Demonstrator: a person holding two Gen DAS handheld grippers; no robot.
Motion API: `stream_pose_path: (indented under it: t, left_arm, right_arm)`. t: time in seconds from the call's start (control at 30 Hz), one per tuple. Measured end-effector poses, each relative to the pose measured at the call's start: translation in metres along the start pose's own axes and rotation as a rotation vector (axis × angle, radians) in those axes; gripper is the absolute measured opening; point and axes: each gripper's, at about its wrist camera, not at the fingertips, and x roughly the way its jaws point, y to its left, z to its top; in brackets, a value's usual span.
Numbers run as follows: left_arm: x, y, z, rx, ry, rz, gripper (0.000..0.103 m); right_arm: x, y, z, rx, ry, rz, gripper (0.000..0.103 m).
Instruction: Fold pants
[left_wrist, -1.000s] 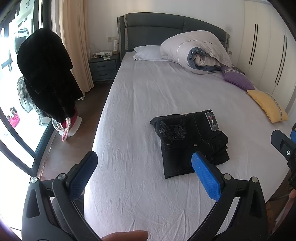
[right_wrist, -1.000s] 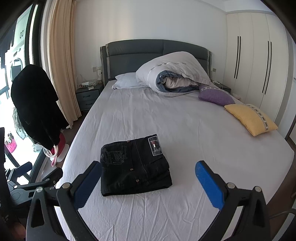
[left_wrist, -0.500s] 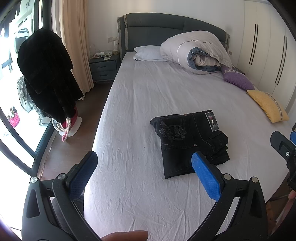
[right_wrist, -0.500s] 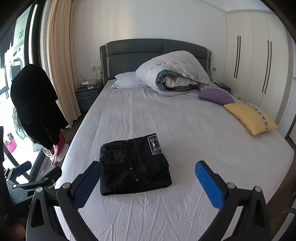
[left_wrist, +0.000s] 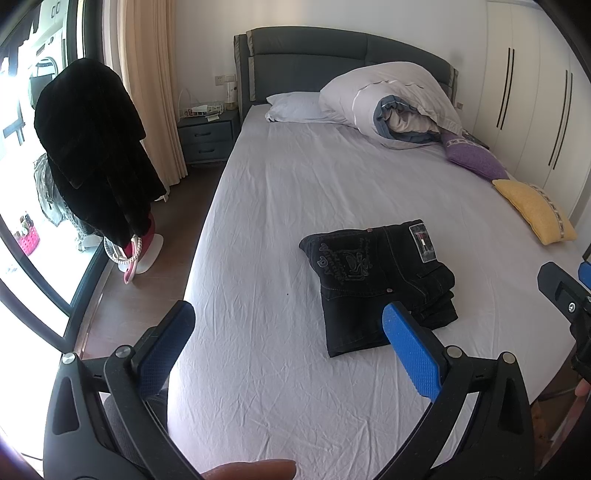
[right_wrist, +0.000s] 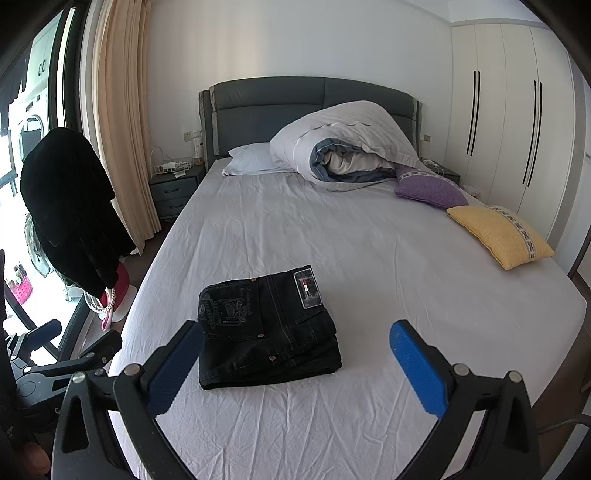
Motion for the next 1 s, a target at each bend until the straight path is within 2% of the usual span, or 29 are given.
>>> stream_pose_path:
  t: [1.0]
  left_arm:
    - [0.0009,-0.0006,-0.0004,0.0,-0.001,0.0,0.103]
  right_arm:
    - [-0.0007,-0.0015,0.0033,0.0,0.005,0.002,0.103]
